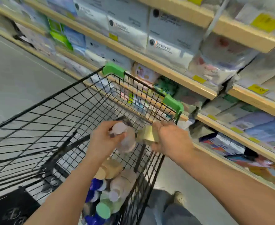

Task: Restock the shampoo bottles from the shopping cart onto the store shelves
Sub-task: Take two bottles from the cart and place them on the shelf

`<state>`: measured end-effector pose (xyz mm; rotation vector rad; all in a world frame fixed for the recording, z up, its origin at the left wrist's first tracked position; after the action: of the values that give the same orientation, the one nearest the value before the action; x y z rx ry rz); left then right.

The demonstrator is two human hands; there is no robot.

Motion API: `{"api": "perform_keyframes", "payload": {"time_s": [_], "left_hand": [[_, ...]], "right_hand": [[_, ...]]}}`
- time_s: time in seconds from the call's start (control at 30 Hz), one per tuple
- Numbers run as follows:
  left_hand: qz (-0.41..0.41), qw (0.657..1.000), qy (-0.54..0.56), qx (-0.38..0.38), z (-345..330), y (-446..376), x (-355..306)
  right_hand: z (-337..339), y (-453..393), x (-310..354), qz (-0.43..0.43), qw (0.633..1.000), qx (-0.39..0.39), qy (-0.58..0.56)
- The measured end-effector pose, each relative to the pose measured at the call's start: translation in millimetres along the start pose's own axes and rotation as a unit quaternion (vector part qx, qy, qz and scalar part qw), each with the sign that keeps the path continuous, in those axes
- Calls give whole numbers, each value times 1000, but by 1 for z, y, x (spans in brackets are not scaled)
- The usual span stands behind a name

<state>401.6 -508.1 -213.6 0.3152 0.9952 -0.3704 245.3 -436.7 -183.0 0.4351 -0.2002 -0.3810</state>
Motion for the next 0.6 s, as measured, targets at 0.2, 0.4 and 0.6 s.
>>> {"api": "perform_keyframes", "payload": {"time_s": [0.2,0.4,0.6], "left_hand": [[-116,987,65,-88,13,20,-124],[-239,956,133,-109,-24,55,-244],[-303,929,199,-78,-119,107,-341]], "right_hand": [[78,73,-72,-10,958,-182,-222],[121,160,-168,-11,881,-308,-358],[132,258,-293,-23,861,-365,-353]]}}
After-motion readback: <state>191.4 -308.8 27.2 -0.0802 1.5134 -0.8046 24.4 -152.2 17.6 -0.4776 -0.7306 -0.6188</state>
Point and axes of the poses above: each hand's wrist, its own y-axis away from the middle knuckle, its own z-axis out of the back of the hand, x = y × z, the point moved 1 cm from there along -y, towards the middle knuckle, and after that the axes turned 9 degrees about -z, right-handed, at the moved point
